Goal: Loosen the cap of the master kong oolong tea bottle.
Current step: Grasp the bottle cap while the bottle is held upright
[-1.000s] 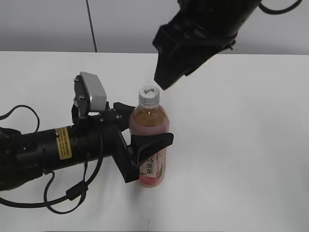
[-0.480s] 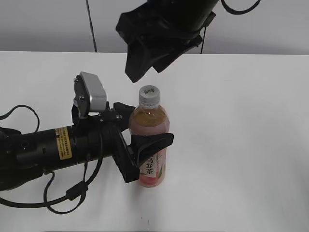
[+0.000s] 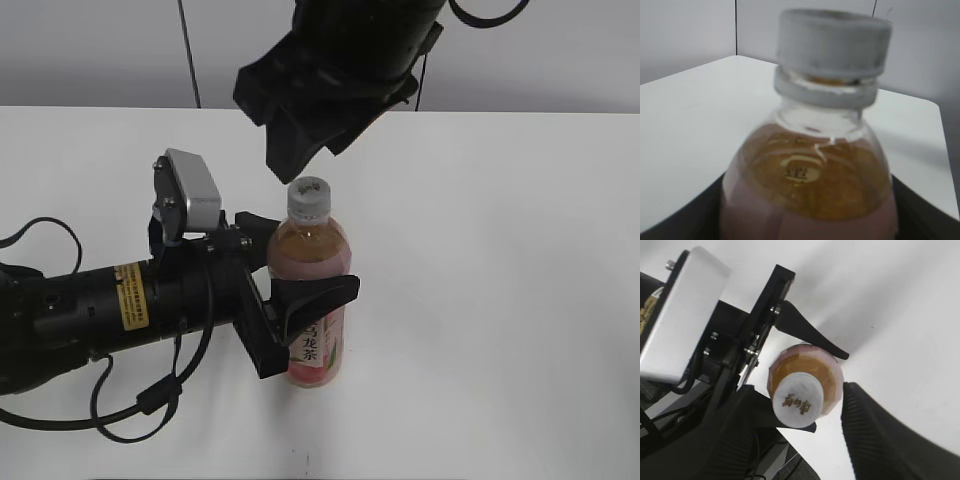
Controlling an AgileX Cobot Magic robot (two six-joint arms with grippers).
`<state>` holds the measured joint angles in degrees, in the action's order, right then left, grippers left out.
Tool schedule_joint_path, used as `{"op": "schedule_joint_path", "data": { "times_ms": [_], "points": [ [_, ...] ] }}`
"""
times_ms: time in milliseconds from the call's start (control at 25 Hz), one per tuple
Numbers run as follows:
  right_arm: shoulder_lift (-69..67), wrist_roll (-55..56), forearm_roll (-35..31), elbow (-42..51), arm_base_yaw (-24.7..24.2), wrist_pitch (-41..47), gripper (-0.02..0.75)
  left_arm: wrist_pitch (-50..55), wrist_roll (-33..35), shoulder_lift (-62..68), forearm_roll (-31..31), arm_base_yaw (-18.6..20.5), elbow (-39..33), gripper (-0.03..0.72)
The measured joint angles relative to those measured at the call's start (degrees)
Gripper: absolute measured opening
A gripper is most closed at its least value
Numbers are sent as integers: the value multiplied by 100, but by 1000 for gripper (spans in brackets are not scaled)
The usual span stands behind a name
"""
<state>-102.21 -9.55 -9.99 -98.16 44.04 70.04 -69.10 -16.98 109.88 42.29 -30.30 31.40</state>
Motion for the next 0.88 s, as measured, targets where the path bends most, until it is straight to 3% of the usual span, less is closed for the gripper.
{"op": "schedule_joint_path", "data": {
  "times_ms": [360, 680, 880],
  "points": [
    [0, 77, -125, 0, 0, 0, 419, 0, 0, 0, 0, 0, 0, 461],
    [0, 90, -158, 0, 0, 0, 502, 0, 0, 0, 0, 0, 0, 461],
    [0, 90, -158, 0, 0, 0, 512, 0, 0, 0, 0, 0, 0, 461]
  ]
}}
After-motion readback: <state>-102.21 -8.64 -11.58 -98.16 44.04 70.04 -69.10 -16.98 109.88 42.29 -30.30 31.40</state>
